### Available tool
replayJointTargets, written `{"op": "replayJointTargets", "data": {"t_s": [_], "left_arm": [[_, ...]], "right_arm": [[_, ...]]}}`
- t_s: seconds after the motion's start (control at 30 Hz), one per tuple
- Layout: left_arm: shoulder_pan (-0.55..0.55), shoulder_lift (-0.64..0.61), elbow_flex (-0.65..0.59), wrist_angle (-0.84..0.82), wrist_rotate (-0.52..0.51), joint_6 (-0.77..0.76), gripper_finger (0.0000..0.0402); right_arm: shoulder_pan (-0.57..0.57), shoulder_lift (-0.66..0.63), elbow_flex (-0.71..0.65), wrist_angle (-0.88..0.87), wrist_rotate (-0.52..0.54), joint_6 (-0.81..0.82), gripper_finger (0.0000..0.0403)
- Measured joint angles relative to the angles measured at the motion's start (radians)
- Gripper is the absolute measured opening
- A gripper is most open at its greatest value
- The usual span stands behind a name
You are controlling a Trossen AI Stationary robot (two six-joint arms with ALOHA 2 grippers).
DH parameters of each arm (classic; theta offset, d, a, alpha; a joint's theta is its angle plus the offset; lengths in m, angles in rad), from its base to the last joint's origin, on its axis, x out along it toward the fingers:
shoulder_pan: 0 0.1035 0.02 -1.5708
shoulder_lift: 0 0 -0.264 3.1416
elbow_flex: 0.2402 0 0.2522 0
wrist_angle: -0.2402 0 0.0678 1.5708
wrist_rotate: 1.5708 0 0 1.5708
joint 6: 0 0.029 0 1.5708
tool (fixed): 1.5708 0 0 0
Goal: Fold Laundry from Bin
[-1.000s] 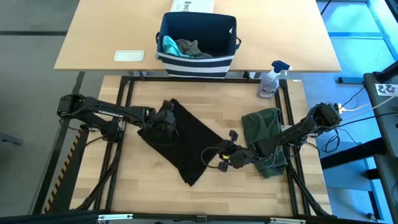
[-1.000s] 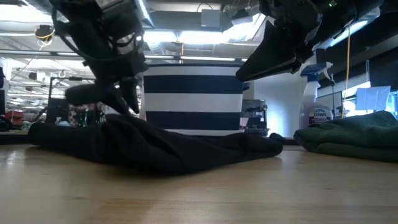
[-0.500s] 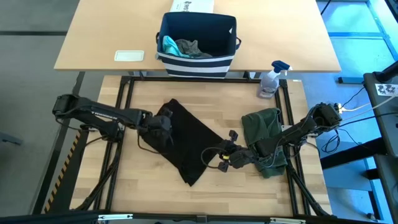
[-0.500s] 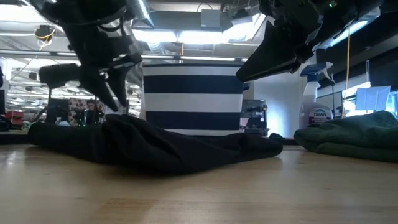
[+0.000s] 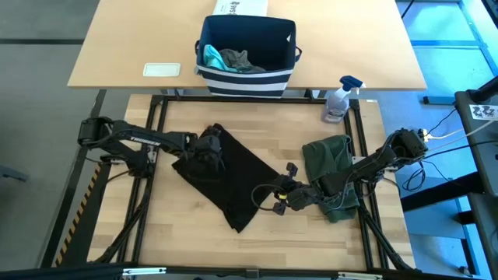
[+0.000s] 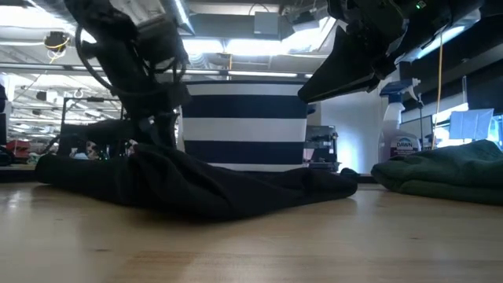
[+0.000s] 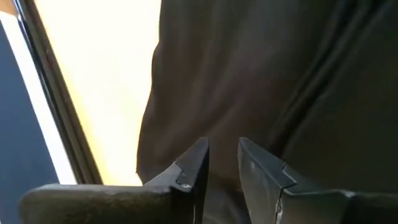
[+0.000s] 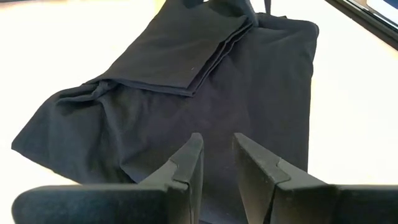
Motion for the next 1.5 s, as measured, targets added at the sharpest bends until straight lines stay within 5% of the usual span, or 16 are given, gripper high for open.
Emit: {"op": "replayJointTargets", "data": {"t_s": [0.3,0.43,0.6,1.0,1.27,1.5], "left_arm": [[0.008,-0.072,0.036,-0.044,-0.062,-0.014,0.0071],[-0.121,-0.153,0.108,-0.097,-0.046,-0.112,0.0069],[-0.350,-0.172,0.138,-0.128,-0.051,-0.224,0.0069],[-0.718,0.082,0.138,0.081,-0.050,-0.394,0.0069],[-0.758,0.227,0.138,0.114,-0.038,-0.358,0.0076],[-0.759,0.233,0.168,0.088,-0.050,-0.375,0.0147]], "right_arm": [[0.000,0.000,0.000,-0.015,0.000,-0.004,0.0088],[-0.005,0.000,0.000,-0.074,-0.015,-0.013,0.0088],[-0.105,0.000,0.000,-0.174,-0.209,0.070,0.0088],[-0.350,-0.009,0.000,-0.187,-0.389,-0.104,0.0088],[-0.360,-0.009,0.000,-0.177,-0.404,-0.144,0.0088],[-0.360,-0.009,0.000,-0.173,-0.419,-0.137,0.0088]]}}
